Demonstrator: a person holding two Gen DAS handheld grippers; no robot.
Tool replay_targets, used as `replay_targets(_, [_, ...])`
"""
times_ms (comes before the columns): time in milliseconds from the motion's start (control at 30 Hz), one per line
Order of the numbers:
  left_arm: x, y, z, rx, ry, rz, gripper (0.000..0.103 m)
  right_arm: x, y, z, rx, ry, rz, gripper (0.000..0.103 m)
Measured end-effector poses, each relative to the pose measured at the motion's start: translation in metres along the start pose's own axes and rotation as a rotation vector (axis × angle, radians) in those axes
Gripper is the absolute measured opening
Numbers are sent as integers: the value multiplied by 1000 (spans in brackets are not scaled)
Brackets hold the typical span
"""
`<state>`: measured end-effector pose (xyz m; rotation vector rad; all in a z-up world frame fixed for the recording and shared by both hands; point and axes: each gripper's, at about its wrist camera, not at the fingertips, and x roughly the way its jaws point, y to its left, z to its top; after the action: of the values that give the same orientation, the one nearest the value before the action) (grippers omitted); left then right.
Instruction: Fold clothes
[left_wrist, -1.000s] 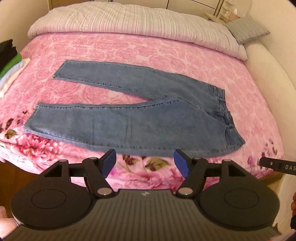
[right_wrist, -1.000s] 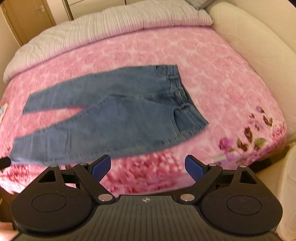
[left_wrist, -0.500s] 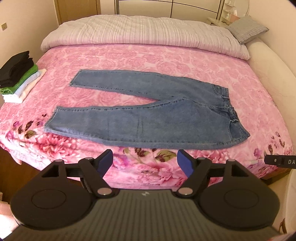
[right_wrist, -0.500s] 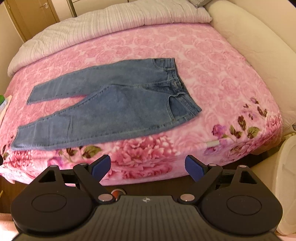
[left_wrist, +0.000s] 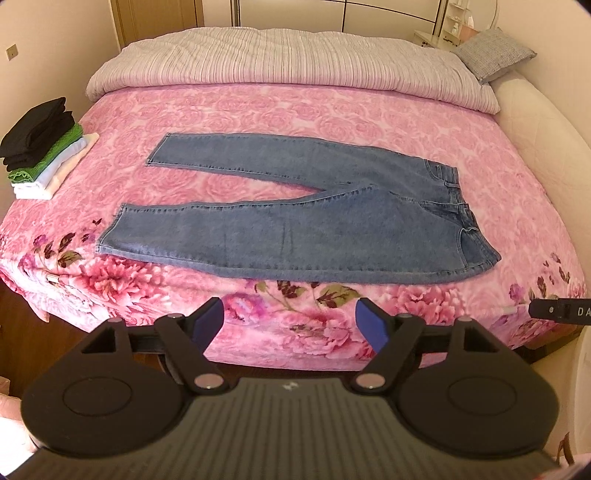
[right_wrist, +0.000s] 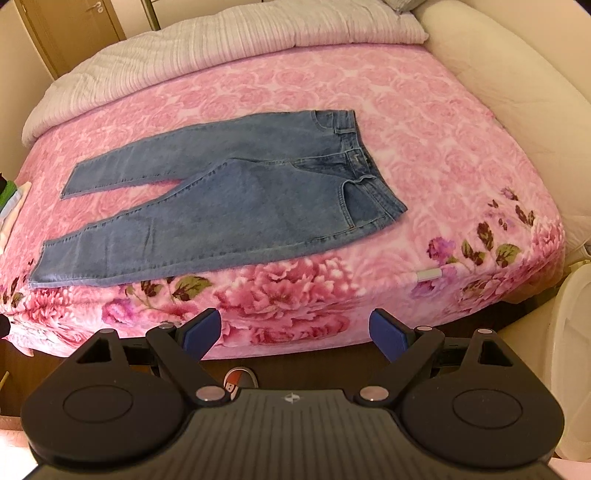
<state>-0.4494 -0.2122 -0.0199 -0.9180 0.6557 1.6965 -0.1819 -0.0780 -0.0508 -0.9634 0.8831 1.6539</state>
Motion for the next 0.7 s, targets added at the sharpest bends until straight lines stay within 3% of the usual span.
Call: replay_targets(700, [-5, 22, -14, -37, 1, 13, 78, -17, 17, -1, -24, -36, 0, 89])
